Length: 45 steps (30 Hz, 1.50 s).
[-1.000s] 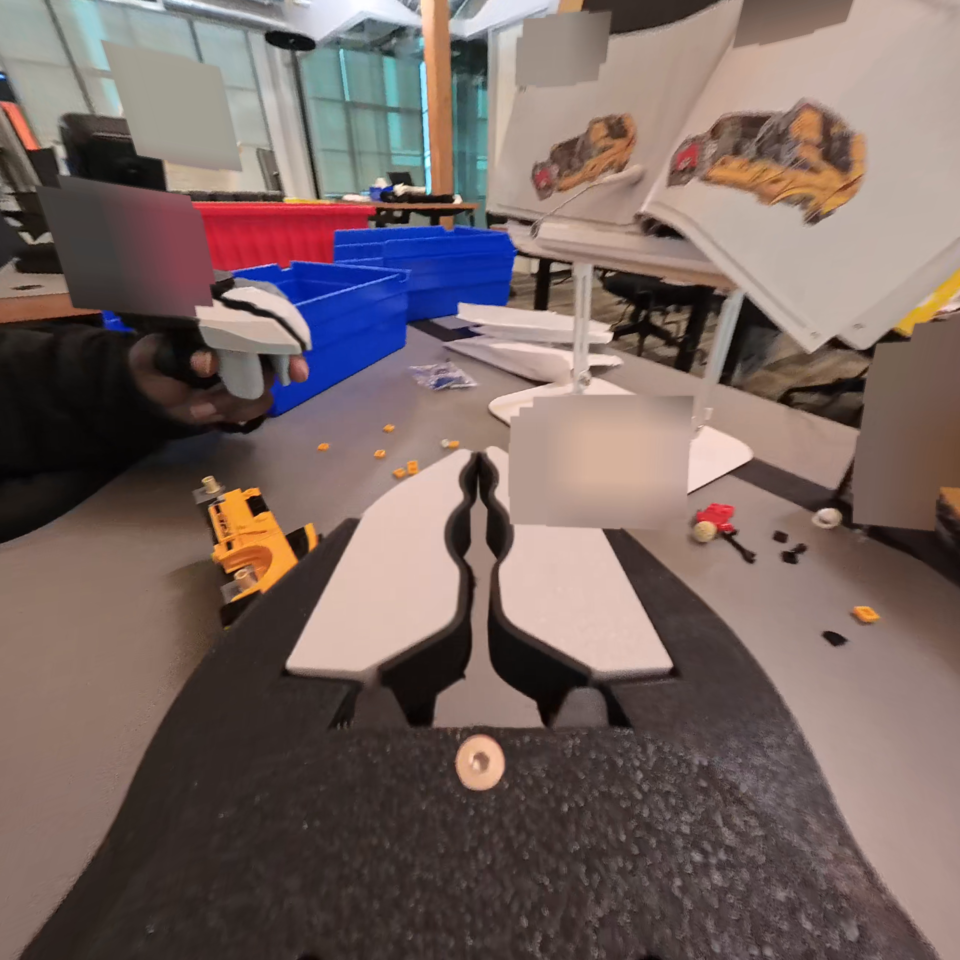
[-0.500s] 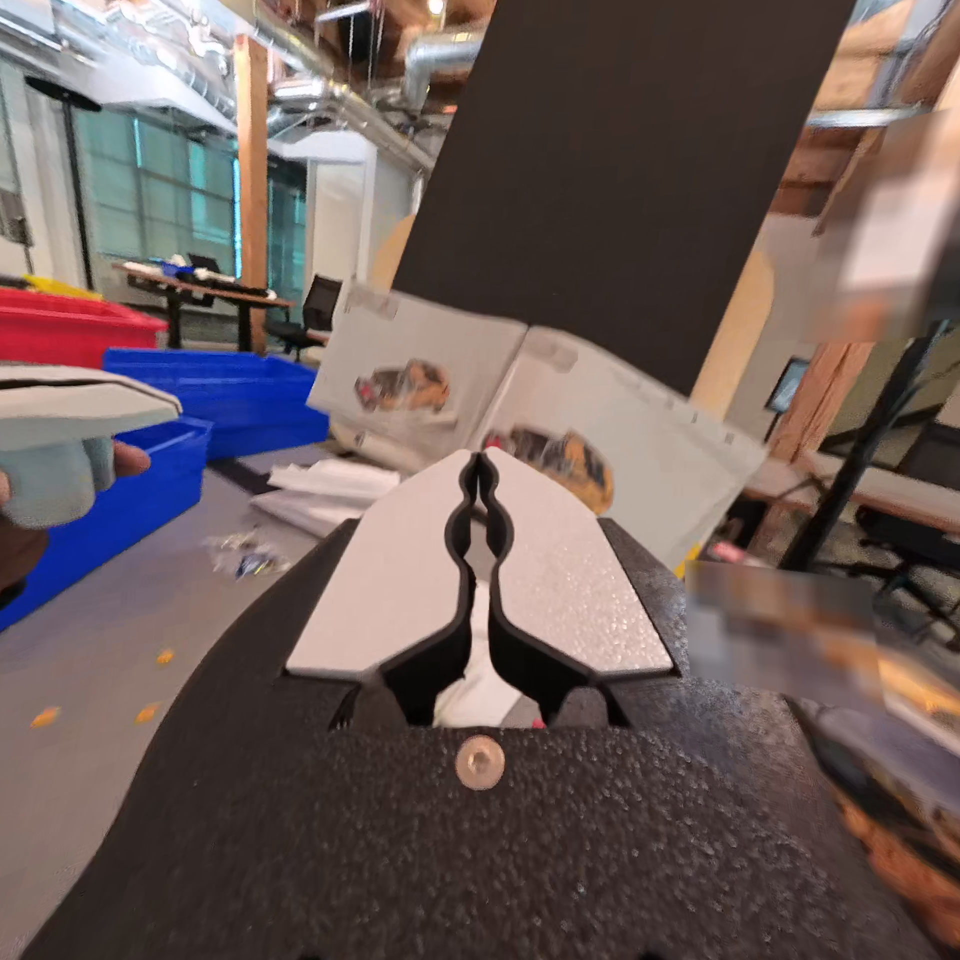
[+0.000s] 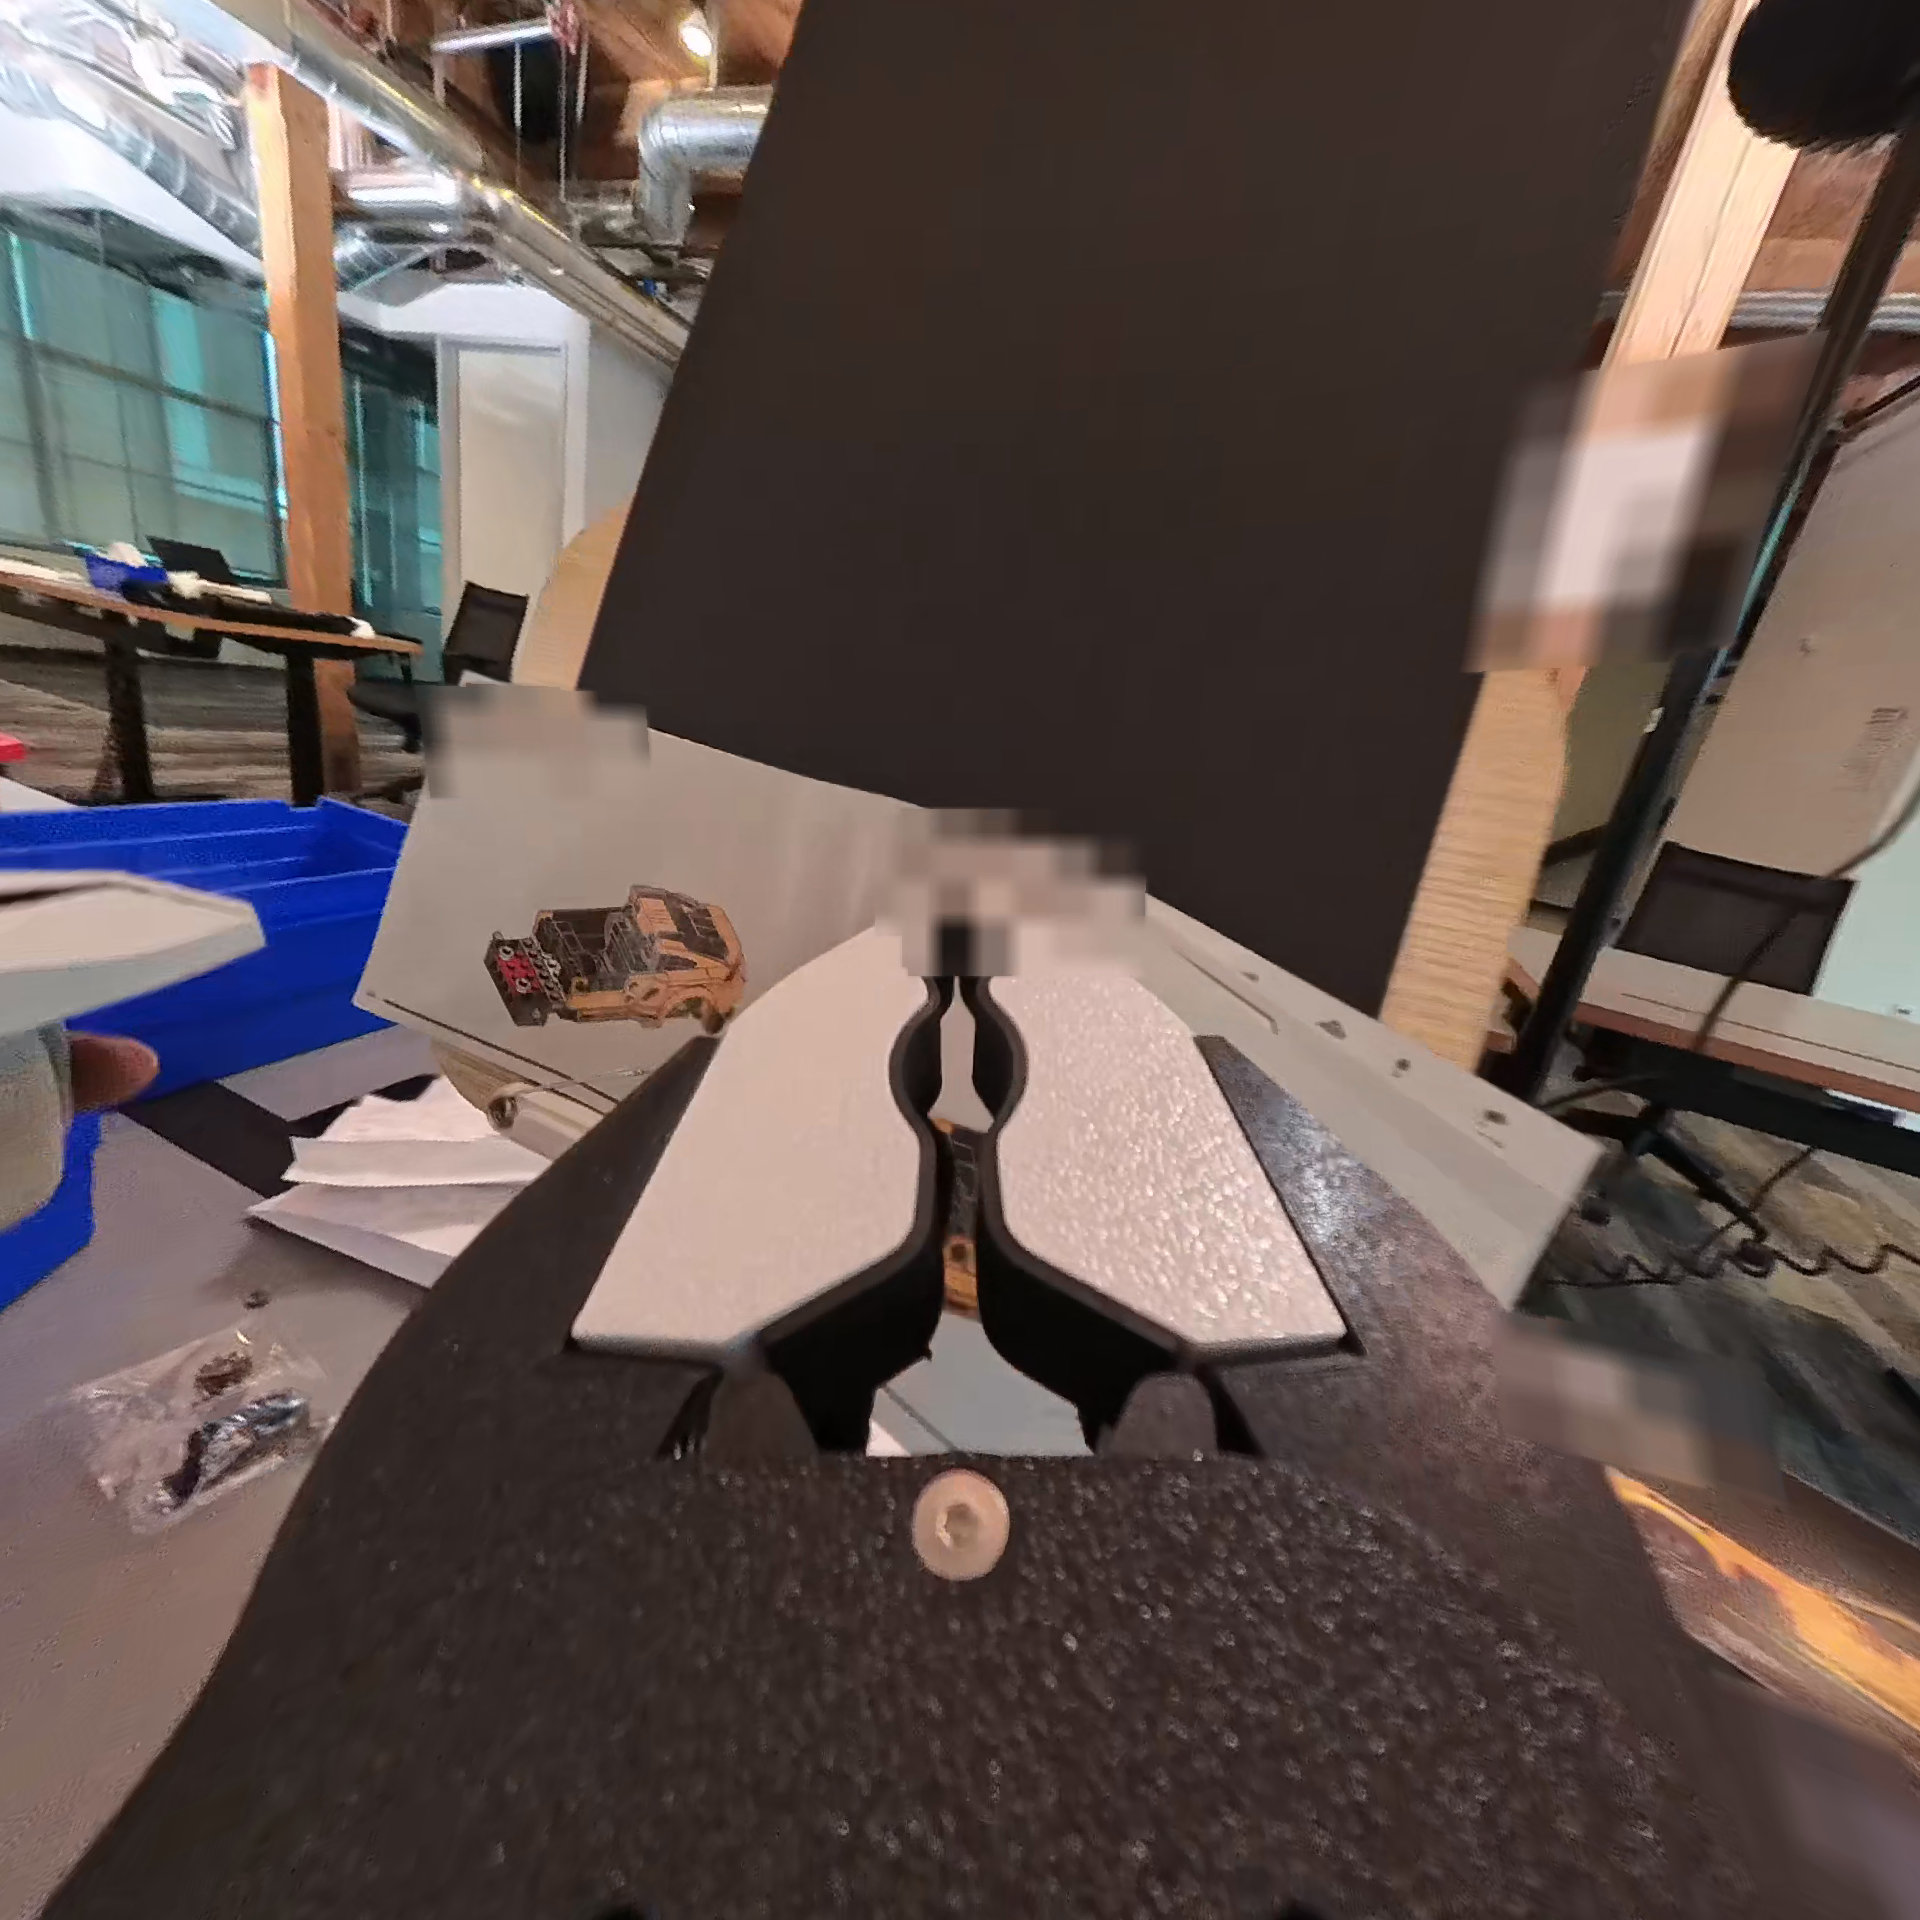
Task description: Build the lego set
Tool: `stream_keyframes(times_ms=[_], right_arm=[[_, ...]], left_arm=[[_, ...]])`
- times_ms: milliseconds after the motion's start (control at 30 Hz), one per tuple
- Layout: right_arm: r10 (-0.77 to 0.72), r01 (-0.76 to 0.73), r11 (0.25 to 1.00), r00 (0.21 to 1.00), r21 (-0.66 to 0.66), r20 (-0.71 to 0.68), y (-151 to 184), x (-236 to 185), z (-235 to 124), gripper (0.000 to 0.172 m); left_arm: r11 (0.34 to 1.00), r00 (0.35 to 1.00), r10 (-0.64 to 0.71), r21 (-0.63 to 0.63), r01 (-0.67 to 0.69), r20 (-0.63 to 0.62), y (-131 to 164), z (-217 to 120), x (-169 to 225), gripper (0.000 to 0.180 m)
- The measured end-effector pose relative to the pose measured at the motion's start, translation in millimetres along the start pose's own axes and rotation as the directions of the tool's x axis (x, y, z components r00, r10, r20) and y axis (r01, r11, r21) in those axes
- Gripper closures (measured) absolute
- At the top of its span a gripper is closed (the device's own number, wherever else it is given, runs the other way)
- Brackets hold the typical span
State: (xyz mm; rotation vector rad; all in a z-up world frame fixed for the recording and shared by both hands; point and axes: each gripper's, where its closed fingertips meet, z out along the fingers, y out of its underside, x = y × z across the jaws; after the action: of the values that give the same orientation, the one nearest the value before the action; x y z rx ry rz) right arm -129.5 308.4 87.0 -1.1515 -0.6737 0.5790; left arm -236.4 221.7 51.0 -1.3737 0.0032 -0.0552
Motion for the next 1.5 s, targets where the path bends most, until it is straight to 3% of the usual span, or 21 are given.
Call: stream_keyframes(times_ms=[233, 467, 767, 933, 1100, 1300, 1500], right_arm=[[-0.013, 0.013, 0.999, 1.0, -0.046, 0.004, 11.8, -6.1, 33.1, 0.172], [-0.13, 0.131, 0.982, 0.991, -0.134, 0.019, 27.8, -11.9, 47.3, 0.172], [-0.384, 0.356, 0.891, 0.922, -0.281, -0.05, 54.4, 37.4, 58.1, 0.172], [-0.349, 0.335, 0.908, 0.937, -0.25, -0.013, 54.0, 45.8, 58.1, 0.172], [-0.333, 0.329, 0.927, 0.943, -0.182, 0.012, 42.0, 25.2, 52.8, 0.172], [-0.36, 0.366, 0.914, 0.931, -0.174, 0.063, 36.2, -0.3, 56.7, 0.172], [-0.334, 0.34, 0.922, 0.94, -0.186, 0.062, 34.2, 1.8, 60.3, 0.172]], left_arm=[[1.0, 0.997, 0.025, 0.008, -0.026, 0.073, 10.1, -2.8, -20.2, 0.18], [0.999, 0.999, 0.031, -0.038, -0.03, 0.028, 33.9, 3.1, -14.9, 0.18], [0.999, 1.0, 0.03, -0.036, -0.029, 0.009, 32.7, 1.6, -15.9, 0.18], [0.998, 1.0, 0.027, -0.047, -0.028, -0.012, 36.9, 3.8, -9.3, 0.18], [0.998, 0.999, 0.03, -0.051, -0.031, -0.025, 37.7, 4.0, -4.7, 0.18], [0.998, 0.999, 0.025, -0.052, -0.027, -0.034, 37.4, 4.0, -2.7, 0.18], [0.999, 0.999, 0.021, -0.044, -0.023, -0.032, 33.6, 2.8, -3.7, 0.18]])
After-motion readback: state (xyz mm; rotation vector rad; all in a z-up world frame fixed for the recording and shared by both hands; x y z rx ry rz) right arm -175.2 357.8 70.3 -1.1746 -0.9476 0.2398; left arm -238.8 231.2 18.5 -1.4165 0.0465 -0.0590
